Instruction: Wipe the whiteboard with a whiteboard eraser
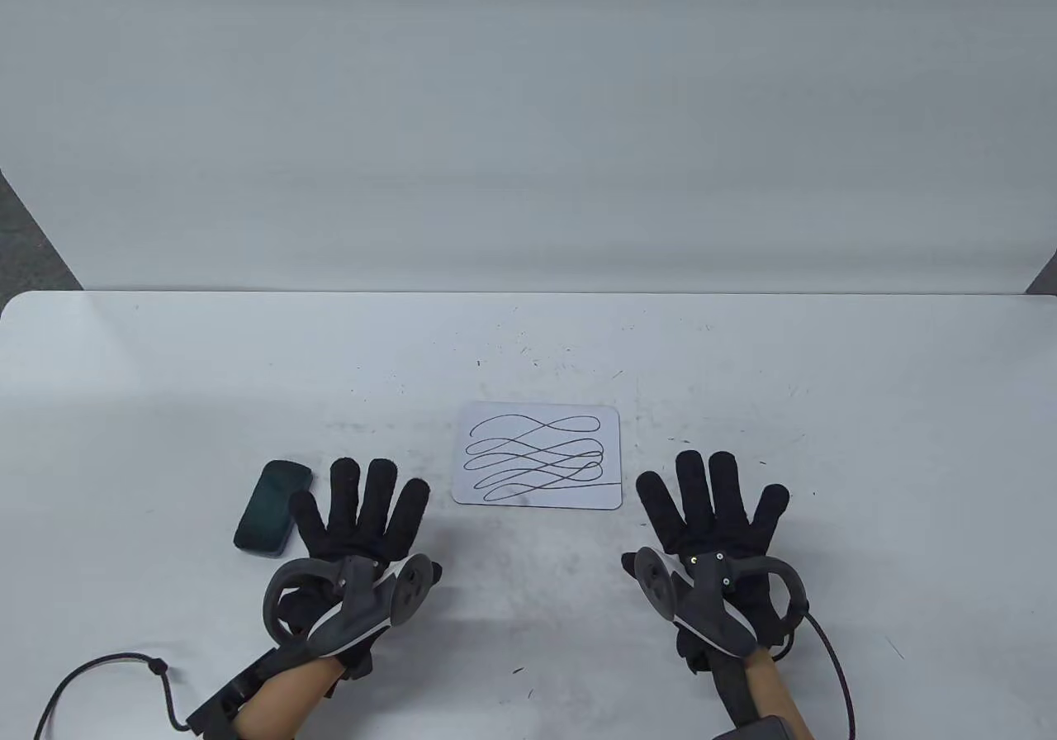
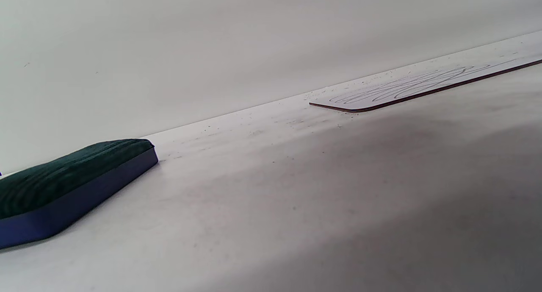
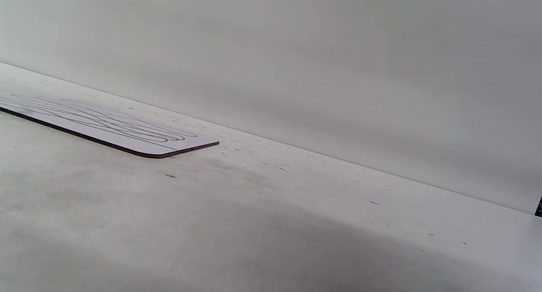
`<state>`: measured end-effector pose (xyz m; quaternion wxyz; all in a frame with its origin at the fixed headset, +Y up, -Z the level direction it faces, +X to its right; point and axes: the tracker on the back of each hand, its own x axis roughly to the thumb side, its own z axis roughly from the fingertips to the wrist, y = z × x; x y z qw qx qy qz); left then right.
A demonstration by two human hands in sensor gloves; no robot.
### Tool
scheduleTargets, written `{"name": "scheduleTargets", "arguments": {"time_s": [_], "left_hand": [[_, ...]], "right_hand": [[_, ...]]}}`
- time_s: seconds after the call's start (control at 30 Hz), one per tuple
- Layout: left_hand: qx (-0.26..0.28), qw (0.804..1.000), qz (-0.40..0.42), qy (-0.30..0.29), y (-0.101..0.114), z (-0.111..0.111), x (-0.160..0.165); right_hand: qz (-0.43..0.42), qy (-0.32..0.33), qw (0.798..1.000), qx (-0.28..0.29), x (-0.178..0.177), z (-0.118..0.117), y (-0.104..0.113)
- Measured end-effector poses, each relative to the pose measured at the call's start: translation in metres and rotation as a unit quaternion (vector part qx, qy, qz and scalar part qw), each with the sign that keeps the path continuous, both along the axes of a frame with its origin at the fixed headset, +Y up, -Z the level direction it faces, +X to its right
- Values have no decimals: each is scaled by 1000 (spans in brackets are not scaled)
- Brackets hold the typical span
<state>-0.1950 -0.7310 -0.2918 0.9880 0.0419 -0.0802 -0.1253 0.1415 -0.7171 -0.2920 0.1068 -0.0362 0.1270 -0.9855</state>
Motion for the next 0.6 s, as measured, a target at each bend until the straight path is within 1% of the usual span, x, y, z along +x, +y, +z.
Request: {"name": "scheduleTargets", "arguments": {"time_s": [0.47,0.53,0.6], "left_hand": [[3,1000,9,-3,-2,-1,-2],[4,1000,11,-4,-1,-1,-2],[6,1000,16,-5,0,-2,-2]], "right_hand": [[2,-8,1000,-12,2,-1,1],[-6,-7,1000,-9,2,-6,6],[-20,-11,1000,-9,3,-19,11]]}}
